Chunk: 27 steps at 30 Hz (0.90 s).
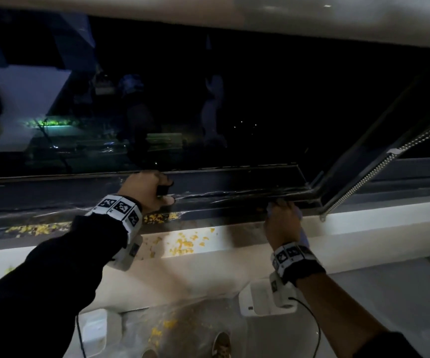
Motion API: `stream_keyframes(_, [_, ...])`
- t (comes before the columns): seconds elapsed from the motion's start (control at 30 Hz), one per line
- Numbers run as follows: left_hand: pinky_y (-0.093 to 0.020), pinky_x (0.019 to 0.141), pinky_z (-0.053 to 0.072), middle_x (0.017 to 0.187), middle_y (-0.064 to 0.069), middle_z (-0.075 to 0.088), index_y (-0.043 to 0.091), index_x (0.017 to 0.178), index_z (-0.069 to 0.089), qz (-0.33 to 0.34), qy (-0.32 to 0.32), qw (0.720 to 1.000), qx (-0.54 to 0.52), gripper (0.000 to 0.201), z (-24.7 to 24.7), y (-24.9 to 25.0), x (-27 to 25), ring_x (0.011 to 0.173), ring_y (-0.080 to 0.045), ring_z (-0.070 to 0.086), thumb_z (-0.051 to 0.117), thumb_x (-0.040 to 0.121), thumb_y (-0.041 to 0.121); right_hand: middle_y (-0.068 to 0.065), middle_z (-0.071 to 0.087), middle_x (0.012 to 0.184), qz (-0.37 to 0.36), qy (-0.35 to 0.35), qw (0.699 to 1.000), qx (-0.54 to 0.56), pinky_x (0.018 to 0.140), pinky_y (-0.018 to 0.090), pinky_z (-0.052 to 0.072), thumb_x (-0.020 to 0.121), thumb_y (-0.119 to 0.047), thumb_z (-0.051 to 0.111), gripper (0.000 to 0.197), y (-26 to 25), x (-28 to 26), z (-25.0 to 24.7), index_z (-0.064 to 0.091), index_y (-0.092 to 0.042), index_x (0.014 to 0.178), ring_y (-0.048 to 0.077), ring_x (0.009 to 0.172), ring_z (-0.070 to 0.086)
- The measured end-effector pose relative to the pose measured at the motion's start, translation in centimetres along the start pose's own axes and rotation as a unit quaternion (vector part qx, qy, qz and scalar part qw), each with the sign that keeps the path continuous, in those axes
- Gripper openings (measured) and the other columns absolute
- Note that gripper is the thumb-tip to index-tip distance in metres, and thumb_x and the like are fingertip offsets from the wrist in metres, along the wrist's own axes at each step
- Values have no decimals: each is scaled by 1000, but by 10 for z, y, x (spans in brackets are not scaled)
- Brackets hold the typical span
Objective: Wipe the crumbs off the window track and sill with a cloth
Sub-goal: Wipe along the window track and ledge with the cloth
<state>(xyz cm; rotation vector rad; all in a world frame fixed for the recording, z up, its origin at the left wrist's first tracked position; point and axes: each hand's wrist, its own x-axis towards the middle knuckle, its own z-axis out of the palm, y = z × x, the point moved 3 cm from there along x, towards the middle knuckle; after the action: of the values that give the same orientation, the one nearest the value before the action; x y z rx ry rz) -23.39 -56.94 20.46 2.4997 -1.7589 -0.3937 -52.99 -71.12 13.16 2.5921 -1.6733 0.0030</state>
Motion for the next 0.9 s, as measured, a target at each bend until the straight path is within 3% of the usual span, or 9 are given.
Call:
stream_keyframes(0.13, [-31, 110, 32, 143, 9, 45, 29, 135, 50, 18, 3, 1000, -10, 57, 5, -10, -1, 130, -14, 43, 61, 83, 50, 12, 56, 98, -50, -31, 993, -99, 62, 36, 30, 78, -18, 59, 16, -49, -8, -4, 61, -9, 91, 29, 93, 53])
stream_keyframes(0.23, [-34, 110, 32, 142, 9, 47, 29, 134, 51, 23, 9, 999, -23, 56, 5, -13, 2, 130, -14, 44, 62, 83, 48, 10, 55, 69, -75, 9, 987, -143, 56, 35, 26, 56, -25, 57, 19, -76, -17, -11, 64, -11, 66, 26, 66, 53])
stream_keyframes(0.3, [-35, 109, 34, 141, 9, 48, 28, 133, 52, 24, 11, 999, -23, 55, 6, -13, 3, 129, -15, 45, 62, 83, 48, 8, 54, 63, -95, 43, 986, -133, 57, 35, 27, 49, -24, 57, 17, -102, -26, -6, 64, -13, 60, 25, 65, 48])
stream_keyframes(0.4, [-35, 105, 38, 138, 6, 52, 29, 133, 52, 17, 21, 1000, -14, 55, 6, -8, 4, 125, -18, 49, 62, 82, 49, 10, 57, 75, -93, 54, 993, 40, 61, 32, 40, 62, -9, 46, 23, -139, -41, 3, 66, -10, 73, 29, 74, 55])
stream_keyframes(0.5, [-32, 98, 43, 132, 3, 56, 30, 131, 54, 10, 18, 1000, -1, 55, 4, -2, 7, 118, -22, 54, 64, 80, 48, 15, 61, 105, -118, -21, 966, 228, 82, 34, 46, 84, -2, 46, 26, -153, -40, 3, 64, -4, 103, 31, 99, 57])
stream_keyframes(0.57, [-29, 92, 45, 127, 4, 60, 31, 128, 56, 6, 7, 1000, 3, 54, 0, 1, 11, 113, -21, 58, 67, 77, 46, 7, 65, 98, -143, -54, 936, 316, 83, 31, 48, 87, -7, 54, 23, -132, -35, -2, 67, -12, 105, 27, 94, 62])
stream_keyframes(0.63, [-26, 89, 45, 123, 5, 63, 32, 126, 58, -1, -1, 1000, -1, 56, -3, 0, 15, 109, -19, 60, 70, 73, 46, 0, 66, 84, -115, -11, 915, 386, 76, 30, 53, 84, -12, 53, 25, -89, -31, -8, 70, -20, 100, 23, 81, 67])
stream_keyframes(0.77, [-28, 89, 47, 120, 4, 65, 31, 126, 58, -4, 0, 1000, 9, 58, -4, 1, 17, 107, -19, 62, 71, 71, 46, 12, 69, 97, 44, 181, 927, 326, 75, 33, 50, 79, -5, 57, 30, 30, -20, -11, 72, -15, 103, 31, 88, 65])
stream_keyframes(0.9, [-28, 89, 46, 122, 2, 64, 29, 127, 59, -3, 11, 1000, 4, 57, -3, 0, 16, 109, -21, 61, 71, 73, 42, 22, 67, 88, 140, 157, 934, 288, 71, 39, 49, 77, 0, 61, 14, 62, 15, -1, 68, -3, 88, 39, 86, 64])
